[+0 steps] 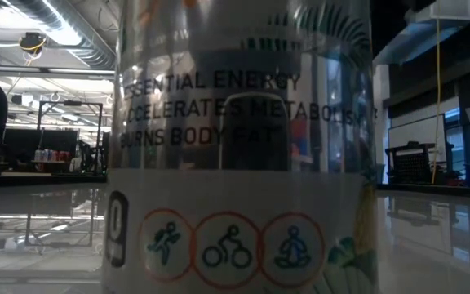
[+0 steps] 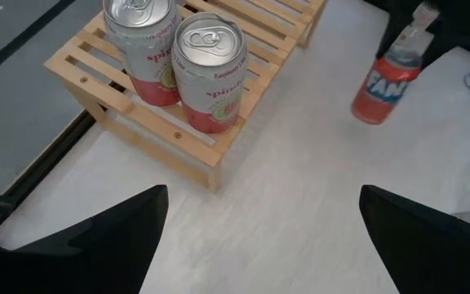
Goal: Place canned beverage on shelf
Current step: Put the top orange soda can on the shelf
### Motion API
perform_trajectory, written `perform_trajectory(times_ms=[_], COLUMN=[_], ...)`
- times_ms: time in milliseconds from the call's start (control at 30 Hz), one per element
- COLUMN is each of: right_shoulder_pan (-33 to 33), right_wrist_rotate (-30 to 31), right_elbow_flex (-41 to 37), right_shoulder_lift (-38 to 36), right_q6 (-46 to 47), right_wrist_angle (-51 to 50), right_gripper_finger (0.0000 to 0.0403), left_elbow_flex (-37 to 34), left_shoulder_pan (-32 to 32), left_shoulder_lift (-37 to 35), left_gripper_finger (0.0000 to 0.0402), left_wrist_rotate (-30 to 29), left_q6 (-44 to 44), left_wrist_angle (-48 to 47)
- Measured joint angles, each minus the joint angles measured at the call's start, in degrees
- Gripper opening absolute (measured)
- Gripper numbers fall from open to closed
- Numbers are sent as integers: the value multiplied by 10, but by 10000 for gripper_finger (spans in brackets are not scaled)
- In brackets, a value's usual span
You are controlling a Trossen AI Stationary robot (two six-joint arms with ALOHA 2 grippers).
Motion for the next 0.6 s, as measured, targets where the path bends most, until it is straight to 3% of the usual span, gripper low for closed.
perform_trajectory(times_ms=[267,533,600], right_shoulder_pan=[14,15,14], right_wrist_rotate=[39,50,62], right_elbow_flex=[38,49,49], right_shoulder_lift=[75,110,110], right_q6=[-113,-150,-143], right_wrist_angle=[2,3,6], right_gripper_finger=[236,238,259], left_elbow_flex=[0,0,0], left_shoulder_pan=[0,1,1], left_shoulder_lift=[0,0,0], left_gripper_finger=[394,394,394], left_wrist_rotate=[13,13,14], left_q6=[8,19,19], left_wrist_angle=[0,9,9])
